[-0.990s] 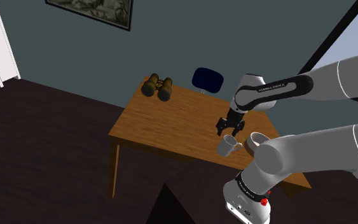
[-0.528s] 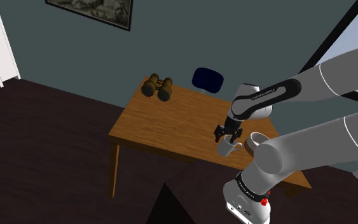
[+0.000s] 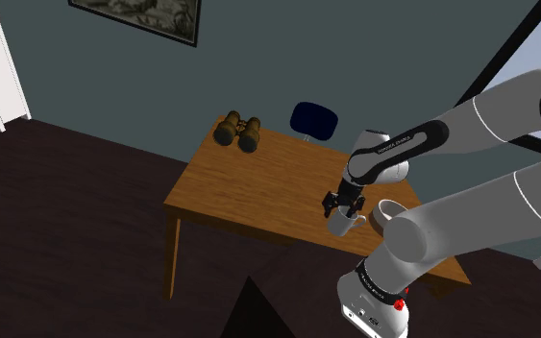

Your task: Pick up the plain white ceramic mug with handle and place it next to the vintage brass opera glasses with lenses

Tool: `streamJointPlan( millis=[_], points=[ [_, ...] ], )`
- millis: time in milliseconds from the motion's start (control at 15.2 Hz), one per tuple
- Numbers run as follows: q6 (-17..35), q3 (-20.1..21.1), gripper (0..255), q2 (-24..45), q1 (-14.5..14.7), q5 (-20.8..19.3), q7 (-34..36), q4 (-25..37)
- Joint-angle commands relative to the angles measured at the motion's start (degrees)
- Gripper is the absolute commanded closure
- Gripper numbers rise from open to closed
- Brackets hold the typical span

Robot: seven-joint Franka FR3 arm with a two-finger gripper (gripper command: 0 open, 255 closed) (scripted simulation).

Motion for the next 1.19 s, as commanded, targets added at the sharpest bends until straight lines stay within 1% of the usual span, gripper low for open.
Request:
streamJointPlan(
  millis=[0,66,660,1122],
  points=[
    [0.0,0.0,0,0.0,0.0,0.0,0.0,0.0],
    [0.0,0.0,255,0.0,0.0,0.0,0.0,0.0],
    [0.02,0.0,255,0.01,0.0,0.0,0.0,0.0],
    [-9.83,1.08,255,-8.69,-0.57,0.19,0.18,1.16]
  ],
)
